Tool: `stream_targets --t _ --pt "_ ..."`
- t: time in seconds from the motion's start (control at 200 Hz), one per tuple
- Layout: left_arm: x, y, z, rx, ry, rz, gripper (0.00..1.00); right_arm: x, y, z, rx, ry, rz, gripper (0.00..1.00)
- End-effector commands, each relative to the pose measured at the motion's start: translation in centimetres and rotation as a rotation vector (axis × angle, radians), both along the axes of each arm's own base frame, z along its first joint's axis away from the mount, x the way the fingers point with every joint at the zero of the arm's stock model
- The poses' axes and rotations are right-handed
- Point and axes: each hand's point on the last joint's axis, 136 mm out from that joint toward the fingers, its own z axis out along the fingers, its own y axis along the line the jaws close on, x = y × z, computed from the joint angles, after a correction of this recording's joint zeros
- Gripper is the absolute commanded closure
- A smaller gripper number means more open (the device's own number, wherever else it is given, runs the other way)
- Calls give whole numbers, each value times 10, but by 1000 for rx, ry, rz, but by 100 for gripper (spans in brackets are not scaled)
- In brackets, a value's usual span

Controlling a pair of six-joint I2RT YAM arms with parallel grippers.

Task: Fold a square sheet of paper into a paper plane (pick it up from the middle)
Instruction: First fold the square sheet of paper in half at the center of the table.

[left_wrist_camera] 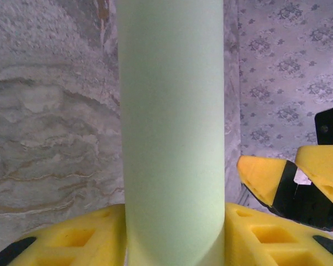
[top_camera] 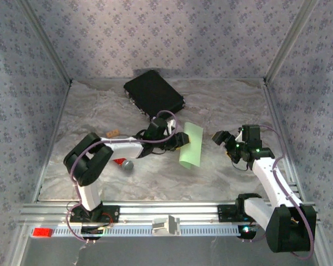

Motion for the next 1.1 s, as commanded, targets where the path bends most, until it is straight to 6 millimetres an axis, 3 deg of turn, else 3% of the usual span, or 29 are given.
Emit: stream_targets --t 0.0,0.35,0.805,1.099 --pt "2 -9 5 -86 15 21 55 1 5 2 33 -2 7 5" --pt "-8 -18 -24 -20 45 32 55 1 12 -2 56 -8 28 5" --pt "-4 9 -61 66 65 164 56 4 37 -11 92 13 140 6" --pt "-6 15 -77 173 80 130 51 5 44 -21 81 54 169 6"
